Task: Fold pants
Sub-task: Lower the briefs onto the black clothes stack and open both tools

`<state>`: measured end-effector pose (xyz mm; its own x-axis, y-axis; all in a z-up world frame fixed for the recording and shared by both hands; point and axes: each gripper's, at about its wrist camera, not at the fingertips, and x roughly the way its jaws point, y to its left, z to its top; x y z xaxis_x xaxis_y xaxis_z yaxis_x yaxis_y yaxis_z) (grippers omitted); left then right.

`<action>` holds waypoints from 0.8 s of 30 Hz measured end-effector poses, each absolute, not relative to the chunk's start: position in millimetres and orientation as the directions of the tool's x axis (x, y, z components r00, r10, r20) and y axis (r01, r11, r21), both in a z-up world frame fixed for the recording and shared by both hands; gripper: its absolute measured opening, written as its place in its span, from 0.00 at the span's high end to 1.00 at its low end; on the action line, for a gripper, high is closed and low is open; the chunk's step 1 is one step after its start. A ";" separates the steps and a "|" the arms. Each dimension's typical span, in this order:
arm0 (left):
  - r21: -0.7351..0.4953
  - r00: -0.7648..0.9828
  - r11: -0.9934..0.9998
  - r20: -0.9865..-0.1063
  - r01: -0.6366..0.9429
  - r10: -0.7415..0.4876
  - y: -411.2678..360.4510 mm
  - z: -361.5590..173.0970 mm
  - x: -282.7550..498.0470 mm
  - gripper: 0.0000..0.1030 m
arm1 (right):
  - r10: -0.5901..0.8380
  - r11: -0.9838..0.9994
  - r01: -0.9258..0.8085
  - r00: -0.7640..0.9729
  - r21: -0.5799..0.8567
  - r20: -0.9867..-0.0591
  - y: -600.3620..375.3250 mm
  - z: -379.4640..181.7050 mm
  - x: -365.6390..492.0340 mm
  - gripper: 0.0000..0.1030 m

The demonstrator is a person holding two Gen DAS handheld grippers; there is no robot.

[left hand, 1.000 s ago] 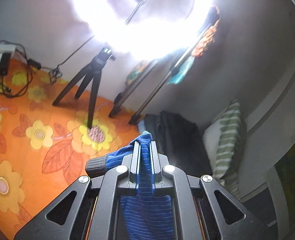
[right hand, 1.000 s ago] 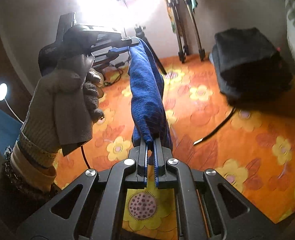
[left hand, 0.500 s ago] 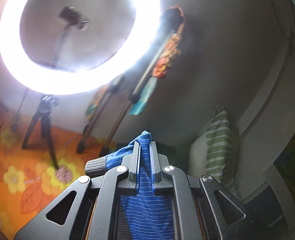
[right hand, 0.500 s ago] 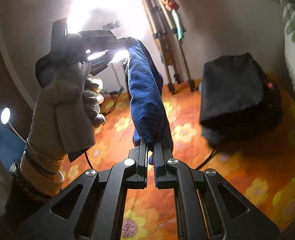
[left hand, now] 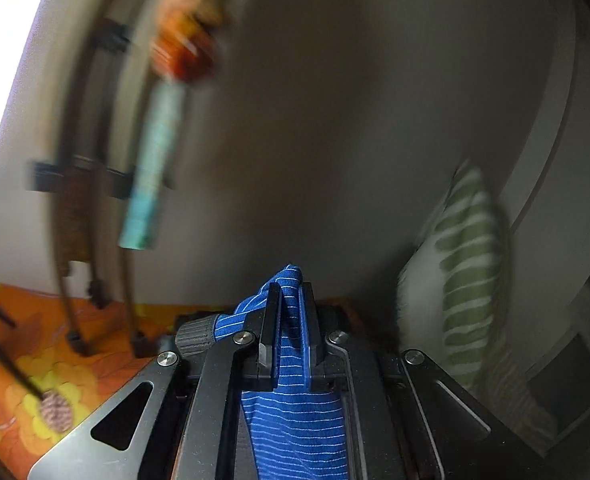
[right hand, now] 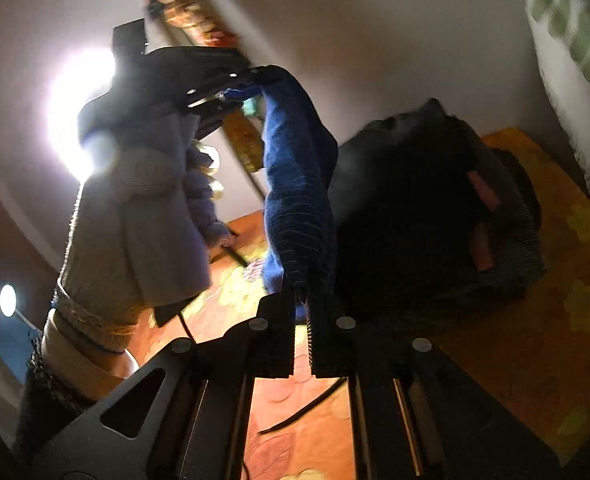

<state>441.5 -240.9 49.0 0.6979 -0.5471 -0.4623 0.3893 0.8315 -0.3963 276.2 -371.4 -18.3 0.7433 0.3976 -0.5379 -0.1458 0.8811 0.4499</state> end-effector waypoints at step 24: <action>-0.279 0.664 0.873 -0.568 0.401 -0.486 -310.8 24.6 445.7 0.64 | 0.227 0.922 0.004 0.804 0.387 -0.550 -443.5 -38.9 263.2 0.57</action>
